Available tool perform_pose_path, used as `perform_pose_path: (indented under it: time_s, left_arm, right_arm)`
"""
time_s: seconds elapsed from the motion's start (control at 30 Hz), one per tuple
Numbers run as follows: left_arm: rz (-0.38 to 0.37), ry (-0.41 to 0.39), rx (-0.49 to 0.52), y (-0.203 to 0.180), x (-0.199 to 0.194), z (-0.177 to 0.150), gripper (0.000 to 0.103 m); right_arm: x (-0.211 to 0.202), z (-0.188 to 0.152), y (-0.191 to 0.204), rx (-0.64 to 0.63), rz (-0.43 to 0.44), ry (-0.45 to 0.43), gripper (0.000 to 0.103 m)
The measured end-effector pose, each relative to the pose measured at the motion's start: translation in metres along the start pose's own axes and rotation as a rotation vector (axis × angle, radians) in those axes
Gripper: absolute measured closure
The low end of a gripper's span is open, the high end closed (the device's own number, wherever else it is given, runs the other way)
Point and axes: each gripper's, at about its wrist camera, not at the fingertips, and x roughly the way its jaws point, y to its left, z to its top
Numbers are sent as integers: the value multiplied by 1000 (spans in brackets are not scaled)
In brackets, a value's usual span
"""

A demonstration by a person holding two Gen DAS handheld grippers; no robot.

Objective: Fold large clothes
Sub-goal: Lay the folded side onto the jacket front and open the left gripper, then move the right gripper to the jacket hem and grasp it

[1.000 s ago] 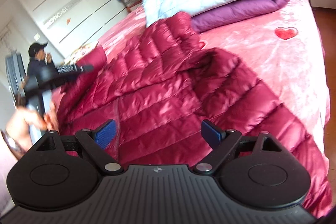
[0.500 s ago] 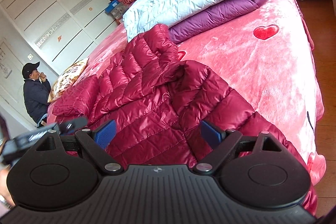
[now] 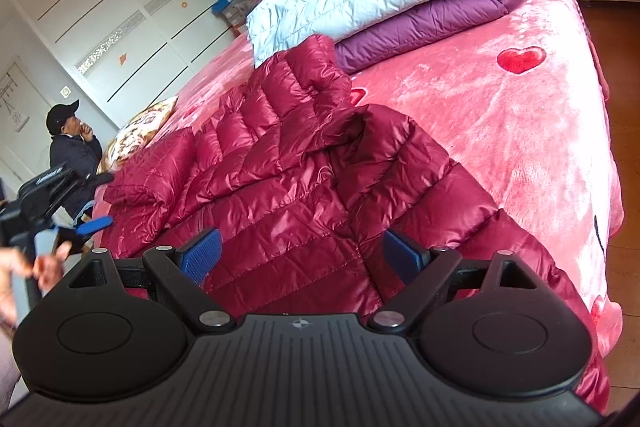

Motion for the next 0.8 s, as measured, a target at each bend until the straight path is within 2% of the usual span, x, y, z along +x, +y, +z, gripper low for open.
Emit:
perform_pose_path:
  time_s: [0.1, 0.17, 0.27, 0.33, 0.43, 0.53, 0.6, 0.7, 0.8]
  left_arm:
    - [-1, 6, -123, 12, 18, 5, 32]
    - [-8, -5, -147, 11, 23, 4, 33]
    - [-24, -47, -67, -14, 26, 0, 33]
    - [-66, -78, 15, -41, 26, -5, 33]
    - [-193, -73, 194, -93, 28, -23, 31]
    - [-359, 24, 318, -137, 32, -51, 29]
    - [-404, 65, 347, -152, 35, -67, 29]
    - [-433, 119, 328, -155, 36, -83, 29]
    - [-393, 83, 331, -152, 27, -84, 29]
  right_arm:
    - [2, 0, -1, 6, 3, 11, 0]
    - [3, 0, -2, 8, 4, 16, 0]
    - [4, 1, -3, 15, 2, 20, 0]
    - [5, 1, -4, 22, 4, 21, 0]
    - [6, 2, -4, 27, 2, 20, 0]
    - [6, 3, -6, 26, -9, 14, 0]
    - [6, 4, -8, 34, -18, 8, 0]
    - [4, 6, -13, 50, -27, -3, 0]
    - [3, 7, -16, 50, -39, -7, 0]
